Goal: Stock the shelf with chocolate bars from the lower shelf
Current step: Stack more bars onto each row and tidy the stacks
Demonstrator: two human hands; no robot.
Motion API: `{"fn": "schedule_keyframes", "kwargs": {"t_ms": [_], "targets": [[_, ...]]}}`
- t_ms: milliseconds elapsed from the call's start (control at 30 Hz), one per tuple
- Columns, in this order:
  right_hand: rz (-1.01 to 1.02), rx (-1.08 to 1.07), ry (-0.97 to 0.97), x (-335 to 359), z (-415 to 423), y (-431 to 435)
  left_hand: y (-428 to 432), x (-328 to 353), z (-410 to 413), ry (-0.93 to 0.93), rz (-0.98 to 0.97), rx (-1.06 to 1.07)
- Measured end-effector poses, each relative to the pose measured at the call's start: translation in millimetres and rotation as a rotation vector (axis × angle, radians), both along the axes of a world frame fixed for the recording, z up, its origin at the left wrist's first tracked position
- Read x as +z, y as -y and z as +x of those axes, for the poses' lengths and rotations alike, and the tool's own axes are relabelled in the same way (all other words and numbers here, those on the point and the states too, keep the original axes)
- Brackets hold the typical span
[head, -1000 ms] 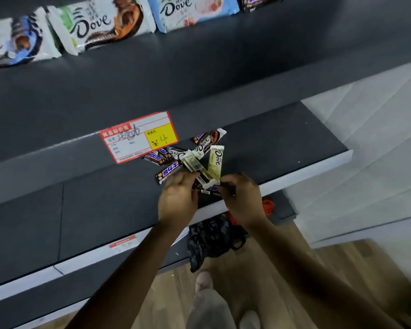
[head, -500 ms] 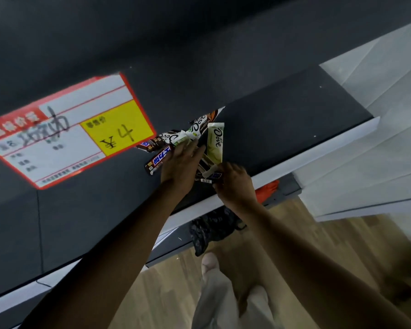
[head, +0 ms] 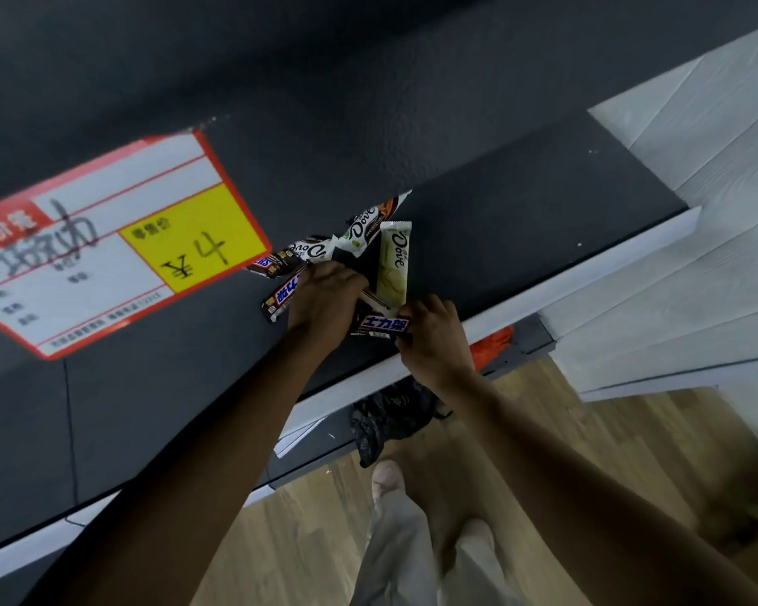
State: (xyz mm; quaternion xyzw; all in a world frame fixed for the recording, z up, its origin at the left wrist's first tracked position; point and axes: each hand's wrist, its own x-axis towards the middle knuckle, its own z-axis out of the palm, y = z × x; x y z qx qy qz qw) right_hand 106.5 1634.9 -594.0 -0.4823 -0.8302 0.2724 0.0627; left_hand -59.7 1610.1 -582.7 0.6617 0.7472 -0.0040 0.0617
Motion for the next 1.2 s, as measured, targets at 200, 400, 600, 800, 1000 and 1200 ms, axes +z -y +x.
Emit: {"fn": "schedule_keyframes", "kwargs": {"t_ms": [200,400,600,800,1000,1200], "targets": [[-0.065,-0.084,-0.272,17,15,5,13,19,8,0.283,0.194,0.074],[0.007,-0.045,-0.360,47,36,8,36,39,24,0.448,0.224,0.181],[0.015,-0.003,-0.460,98,66,7,54,80,49,0.677,0.239,0.350],[-0.148,0.046,-0.536,159,98,2,69,133,80,1.033,0.262,0.404],[-0.457,0.125,-0.945,215,119,8,86,204,106,1.245,0.173,0.249],[-0.421,0.234,-1.090,263,121,15,101,260,120,1.165,0.288,0.204]]}}
